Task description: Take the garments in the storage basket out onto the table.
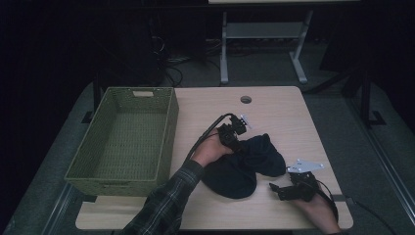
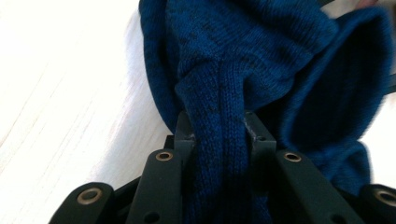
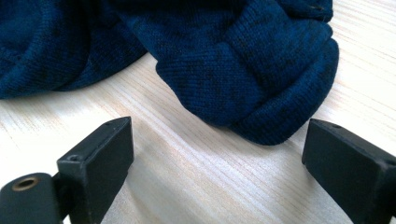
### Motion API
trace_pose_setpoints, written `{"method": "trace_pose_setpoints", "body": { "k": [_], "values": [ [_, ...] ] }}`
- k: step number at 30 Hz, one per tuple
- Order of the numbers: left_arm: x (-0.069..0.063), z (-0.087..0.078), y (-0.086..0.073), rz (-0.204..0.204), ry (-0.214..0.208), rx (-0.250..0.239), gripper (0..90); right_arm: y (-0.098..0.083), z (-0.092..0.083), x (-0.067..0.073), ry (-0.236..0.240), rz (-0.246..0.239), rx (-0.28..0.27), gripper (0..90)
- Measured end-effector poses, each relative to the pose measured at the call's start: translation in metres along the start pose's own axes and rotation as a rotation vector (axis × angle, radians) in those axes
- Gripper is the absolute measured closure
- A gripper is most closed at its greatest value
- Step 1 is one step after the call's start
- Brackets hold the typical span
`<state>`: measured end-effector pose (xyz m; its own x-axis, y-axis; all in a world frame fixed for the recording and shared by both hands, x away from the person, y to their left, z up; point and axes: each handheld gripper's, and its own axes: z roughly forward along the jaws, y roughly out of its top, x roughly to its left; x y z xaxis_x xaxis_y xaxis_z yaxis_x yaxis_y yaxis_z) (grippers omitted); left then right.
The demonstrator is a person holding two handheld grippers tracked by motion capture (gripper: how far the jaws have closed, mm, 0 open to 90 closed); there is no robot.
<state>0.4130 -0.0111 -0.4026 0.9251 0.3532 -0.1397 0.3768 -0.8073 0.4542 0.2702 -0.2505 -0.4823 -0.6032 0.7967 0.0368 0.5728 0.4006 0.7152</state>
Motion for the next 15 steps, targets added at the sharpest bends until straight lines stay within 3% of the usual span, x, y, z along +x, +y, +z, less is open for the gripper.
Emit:
{"method": "trace_pose_setpoints", "body": {
  "k": [10, 15],
  "values": [
    [0.010, 0.018, -0.011, -0.023, 0.020, 0.024, 71.4, 0.000, 0.000, 0.000, 0.000, 0.000, 0.001, 8.7],
    [0.013, 0.020, -0.014, -0.032, 0.022, 0.024, 65.0, 0.000, 0.000, 0.000, 0.000, 0.001, 0.001, 8.7]
  ]
}}
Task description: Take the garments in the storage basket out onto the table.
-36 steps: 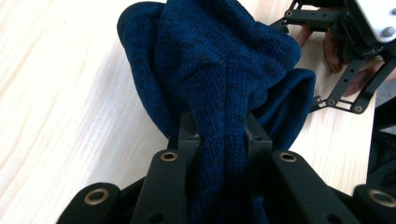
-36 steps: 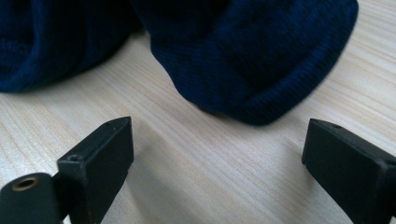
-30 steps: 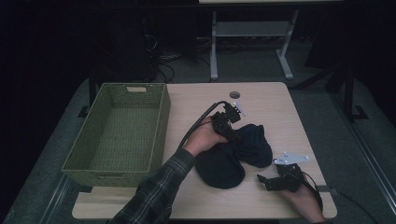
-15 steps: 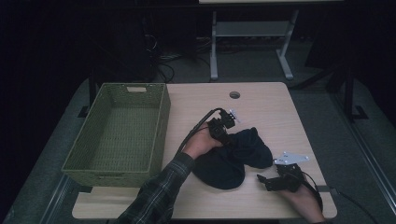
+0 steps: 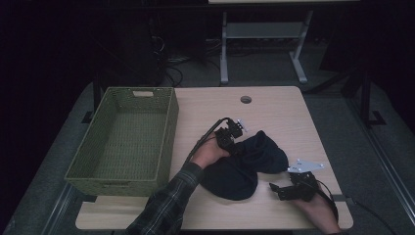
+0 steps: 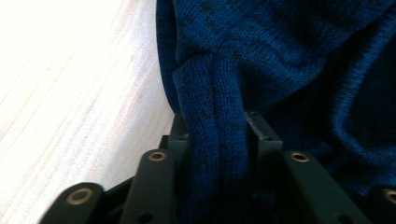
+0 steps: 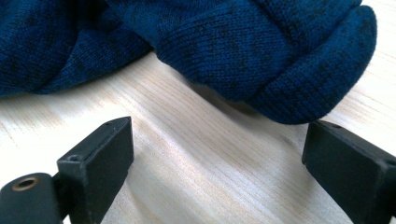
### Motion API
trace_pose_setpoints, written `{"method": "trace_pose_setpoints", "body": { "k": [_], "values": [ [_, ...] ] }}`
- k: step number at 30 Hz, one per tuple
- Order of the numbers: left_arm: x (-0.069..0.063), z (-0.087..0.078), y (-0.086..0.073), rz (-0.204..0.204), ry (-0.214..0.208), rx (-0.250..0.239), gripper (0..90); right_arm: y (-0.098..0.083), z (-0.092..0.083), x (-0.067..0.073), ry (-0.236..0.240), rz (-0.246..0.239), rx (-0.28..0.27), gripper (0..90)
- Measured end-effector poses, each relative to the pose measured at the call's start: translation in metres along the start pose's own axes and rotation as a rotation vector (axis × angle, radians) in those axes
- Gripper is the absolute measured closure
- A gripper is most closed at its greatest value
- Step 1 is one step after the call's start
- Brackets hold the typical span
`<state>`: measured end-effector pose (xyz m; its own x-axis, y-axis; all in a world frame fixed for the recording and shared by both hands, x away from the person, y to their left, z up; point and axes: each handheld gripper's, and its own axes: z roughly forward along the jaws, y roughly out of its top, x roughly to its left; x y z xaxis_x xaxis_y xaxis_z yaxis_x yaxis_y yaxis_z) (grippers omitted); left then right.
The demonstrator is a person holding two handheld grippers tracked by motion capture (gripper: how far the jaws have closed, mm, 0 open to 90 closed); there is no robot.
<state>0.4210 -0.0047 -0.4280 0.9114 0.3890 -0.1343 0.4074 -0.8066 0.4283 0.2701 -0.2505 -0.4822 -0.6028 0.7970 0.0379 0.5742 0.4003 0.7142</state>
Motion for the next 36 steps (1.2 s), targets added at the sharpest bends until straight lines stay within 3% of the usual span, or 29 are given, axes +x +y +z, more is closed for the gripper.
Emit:
{"method": "trace_pose_setpoints", "body": {
  "k": [7, 10, 18, 22, 24, 27, 28, 33, 36],
  "values": [
    [0.002, -0.011, -0.001, -0.002, 0.013, -0.049, 39.4, 0.000, 0.000, 0.000, 0.000, -0.001, -0.001, 8.7],
    [0.003, -0.018, -0.003, -0.011, 0.039, -0.069, 29.2, 0.000, 0.000, 0.000, -0.001, -0.001, 0.000, 8.7],
    [-0.004, -0.045, -0.011, -0.030, 0.052, -0.131, 26.7, 0.000, 0.000, 0.000, 0.000, -0.001, -0.001, 8.7],
    [-0.012, -0.060, -0.019, -0.032, 0.037, -0.171, 35.2, 0.000, 0.000, 0.000, -0.001, -0.002, -0.001, 8.7],
    [-0.016, -0.064, -0.025, -0.017, 0.046, -0.170, 42.3, 0.000, 0.000, 0.000, -0.001, -0.001, -0.001, 8.7],
    [-0.022, -0.069, -0.034, -0.030, 0.034, -0.181, 53.4, 0.000, 0.000, 0.000, -0.001, -0.002, -0.001, 8.7],
    [-0.024, -0.071, -0.037, -0.035, 0.029, -0.185, 53.4, 0.000, 0.000, 0.000, -0.001, -0.002, -0.001, 8.7],
    [-0.032, -0.077, -0.054, -0.040, -0.001, -0.194, 75.6, 0.000, 0.000, 0.000, -0.001, -0.002, -0.001, 8.7],
    [-0.038, -0.077, -0.063, -0.041, 0.002, -0.185, 80.4, 0.000, 0.000, 0.000, -0.001, -0.002, -0.001, 8.7]
  ]
}}
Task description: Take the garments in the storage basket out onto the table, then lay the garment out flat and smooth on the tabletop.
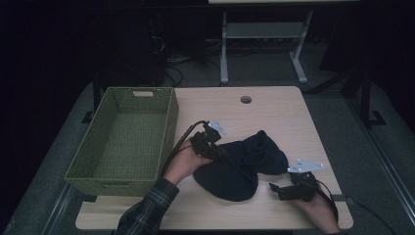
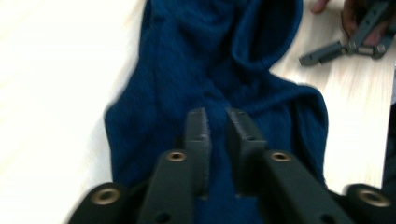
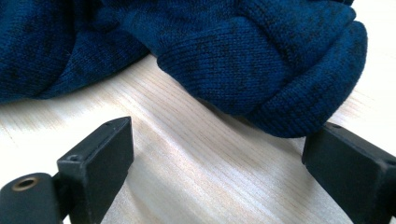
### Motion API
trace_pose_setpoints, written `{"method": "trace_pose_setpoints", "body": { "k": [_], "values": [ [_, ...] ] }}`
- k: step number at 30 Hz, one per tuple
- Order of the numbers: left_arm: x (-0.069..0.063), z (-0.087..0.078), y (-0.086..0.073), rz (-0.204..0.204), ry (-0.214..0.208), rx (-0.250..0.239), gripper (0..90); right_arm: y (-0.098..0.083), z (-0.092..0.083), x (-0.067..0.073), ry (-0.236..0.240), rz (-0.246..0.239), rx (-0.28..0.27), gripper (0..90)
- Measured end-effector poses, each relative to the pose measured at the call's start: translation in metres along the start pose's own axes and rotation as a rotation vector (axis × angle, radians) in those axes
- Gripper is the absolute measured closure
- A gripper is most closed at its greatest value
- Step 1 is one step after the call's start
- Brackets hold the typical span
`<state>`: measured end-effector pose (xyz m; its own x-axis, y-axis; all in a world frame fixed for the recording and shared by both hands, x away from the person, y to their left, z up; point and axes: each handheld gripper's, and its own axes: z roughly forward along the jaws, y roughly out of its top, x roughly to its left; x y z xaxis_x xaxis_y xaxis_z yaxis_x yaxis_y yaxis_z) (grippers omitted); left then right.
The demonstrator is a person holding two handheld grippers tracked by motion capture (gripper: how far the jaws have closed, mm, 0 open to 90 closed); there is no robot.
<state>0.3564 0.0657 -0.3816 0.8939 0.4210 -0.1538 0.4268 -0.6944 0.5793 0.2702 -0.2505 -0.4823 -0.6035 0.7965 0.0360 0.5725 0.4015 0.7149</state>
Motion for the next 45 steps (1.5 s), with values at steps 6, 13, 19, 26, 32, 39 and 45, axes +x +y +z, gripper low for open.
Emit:
{"method": "trace_pose_setpoints", "body": {
  "k": [6, 13, 19, 26, 32, 39, 45],
  "values": [
    [-0.010, 0.005, -0.024, -0.015, -0.018, 0.003, 89.4, 0.000, 0.000, 0.000, 0.000, -0.001, 0.000, 8.7],
    [-0.022, 0.014, -0.050, -0.008, -0.025, 0.028, 90.0, 0.000, 0.000, 0.000, 0.000, 0.000, 0.001, 8.7],
    [-0.026, 0.026, -0.067, -0.012, -0.008, 0.073, 89.9, 0.000, 0.000, 0.000, 0.000, -0.001, 0.001, 8.7],
    [-0.027, 0.035, -0.072, -0.001, 0.013, 0.092, 89.9, 0.000, 0.000, 0.000, -0.001, -0.001, 0.002, 8.6],
    [-0.028, 0.036, -0.073, 0.008, 0.024, 0.091, 89.8, 0.002, -0.003, 0.001, -0.001, 0.010, 0.033, 9.0],
    [-0.029, 0.038, -0.074, 0.010, 0.024, 0.076, 89.8, 0.008, -0.019, -0.002, 0.003, 0.015, 0.013, 9.2],
    [-0.029, 0.038, -0.073, 0.020, 0.030, 0.085, 89.8, 0.011, -0.032, -0.010, -0.010, 0.027, -0.015, 13.6]
  ]
}}
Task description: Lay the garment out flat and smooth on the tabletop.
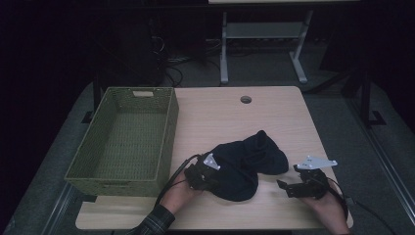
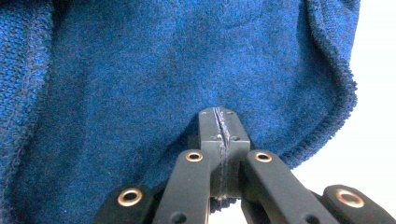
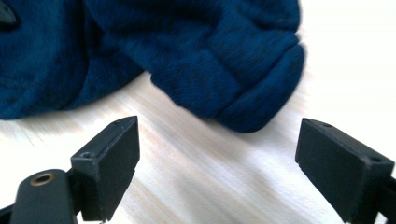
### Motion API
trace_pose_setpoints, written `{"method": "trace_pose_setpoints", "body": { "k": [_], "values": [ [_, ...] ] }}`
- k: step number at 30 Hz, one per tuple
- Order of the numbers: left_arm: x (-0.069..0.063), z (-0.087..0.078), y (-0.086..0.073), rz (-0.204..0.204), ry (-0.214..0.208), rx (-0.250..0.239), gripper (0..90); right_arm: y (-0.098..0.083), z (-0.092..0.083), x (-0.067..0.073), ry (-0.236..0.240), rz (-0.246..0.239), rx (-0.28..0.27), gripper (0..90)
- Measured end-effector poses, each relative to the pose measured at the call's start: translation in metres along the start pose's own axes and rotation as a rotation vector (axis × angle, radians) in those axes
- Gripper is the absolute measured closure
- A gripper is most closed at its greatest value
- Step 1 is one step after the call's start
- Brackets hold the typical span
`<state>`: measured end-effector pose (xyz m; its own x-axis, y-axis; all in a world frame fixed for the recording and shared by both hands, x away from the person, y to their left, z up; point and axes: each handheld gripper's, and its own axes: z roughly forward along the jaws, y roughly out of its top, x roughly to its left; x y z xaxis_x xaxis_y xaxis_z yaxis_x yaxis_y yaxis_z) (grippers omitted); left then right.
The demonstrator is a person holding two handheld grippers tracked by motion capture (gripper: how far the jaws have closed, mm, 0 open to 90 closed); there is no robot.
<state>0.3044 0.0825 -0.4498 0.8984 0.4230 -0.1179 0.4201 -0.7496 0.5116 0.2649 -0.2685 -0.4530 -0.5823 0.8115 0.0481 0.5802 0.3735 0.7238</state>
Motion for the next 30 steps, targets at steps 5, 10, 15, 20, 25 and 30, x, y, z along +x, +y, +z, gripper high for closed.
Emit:
{"method": "trace_pose_setpoints", "body": {
  "k": [5, 10, 15, 20, 25, 30],
  "values": [
    [0.002, 0.000, -0.001, -0.009, -0.010, -0.002, 89.8, 0.008, -0.005, -0.010, -0.008, 0.017, -0.008, 14.2],
    [0.002, 0.000, -0.001, -0.026, -0.017, -0.013, 89.8, 0.023, -0.006, -0.020, -0.009, 0.033, -0.022, 16.3],
    [0.004, 0.000, -0.001, -0.018, -0.022, 0.000, 89.8, 0.036, -0.004, -0.029, -0.013, 0.046, -0.033, 20.9],
    [0.003, 0.000, -0.001, -0.028, -0.023, -0.011, 89.7, 0.048, 0.000, -0.035, -0.009, 0.059, -0.036, 24.0],
    [0.004, 0.000, -0.001, -0.025, -0.024, -0.007, 89.8, 0.061, 0.009, -0.041, -0.012, 0.063, -0.048, 29.7],
    [0.004, 0.000, -0.001, -0.021, -0.022, -0.007, 89.7, 0.068, 0.023, -0.049, 0.009, 0.095, -0.040, 32.3]
  ]
}}
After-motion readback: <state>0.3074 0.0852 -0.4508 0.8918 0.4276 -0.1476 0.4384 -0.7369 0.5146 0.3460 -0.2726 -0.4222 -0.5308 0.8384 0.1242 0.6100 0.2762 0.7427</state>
